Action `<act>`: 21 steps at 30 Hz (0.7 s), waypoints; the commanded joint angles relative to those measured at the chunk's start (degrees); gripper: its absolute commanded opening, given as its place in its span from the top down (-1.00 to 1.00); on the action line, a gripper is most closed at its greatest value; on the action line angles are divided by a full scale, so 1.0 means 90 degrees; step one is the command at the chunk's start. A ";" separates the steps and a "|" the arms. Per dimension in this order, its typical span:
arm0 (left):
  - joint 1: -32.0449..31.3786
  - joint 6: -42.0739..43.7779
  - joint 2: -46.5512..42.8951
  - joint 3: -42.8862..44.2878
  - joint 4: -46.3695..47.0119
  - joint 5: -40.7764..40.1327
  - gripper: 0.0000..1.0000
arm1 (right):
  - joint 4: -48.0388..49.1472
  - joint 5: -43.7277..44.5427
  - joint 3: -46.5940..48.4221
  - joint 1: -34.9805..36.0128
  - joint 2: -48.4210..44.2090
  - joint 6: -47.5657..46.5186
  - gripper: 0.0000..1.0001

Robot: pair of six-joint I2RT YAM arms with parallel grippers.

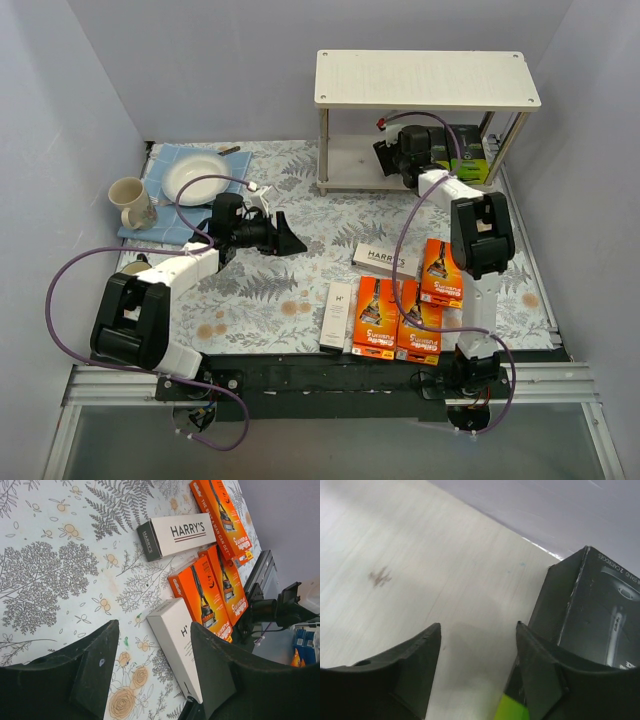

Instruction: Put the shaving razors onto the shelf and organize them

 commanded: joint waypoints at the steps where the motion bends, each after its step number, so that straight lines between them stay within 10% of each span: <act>1: 0.0057 0.0303 -0.0148 0.0305 -0.0087 -0.0092 -0.18 | -0.0072 -0.0799 -0.0503 0.0002 -0.1134 -0.0161 -0.45; 8: 0.0057 0.0762 -0.0245 0.0355 -0.0693 0.0279 -0.65 | -0.0970 -0.2015 -0.2942 0.0442 -0.3212 -0.0658 -0.98; 14: 0.0057 0.1036 -0.0489 0.0159 -0.0849 0.0211 -0.65 | -0.2696 -0.3766 -0.3484 0.0559 -0.3841 -0.1254 -0.97; 21: 0.0057 0.1094 -0.0909 -0.0046 -0.0927 -0.0082 -0.63 | -0.2953 -0.3651 -0.3669 0.0725 -0.3754 -0.1762 -0.97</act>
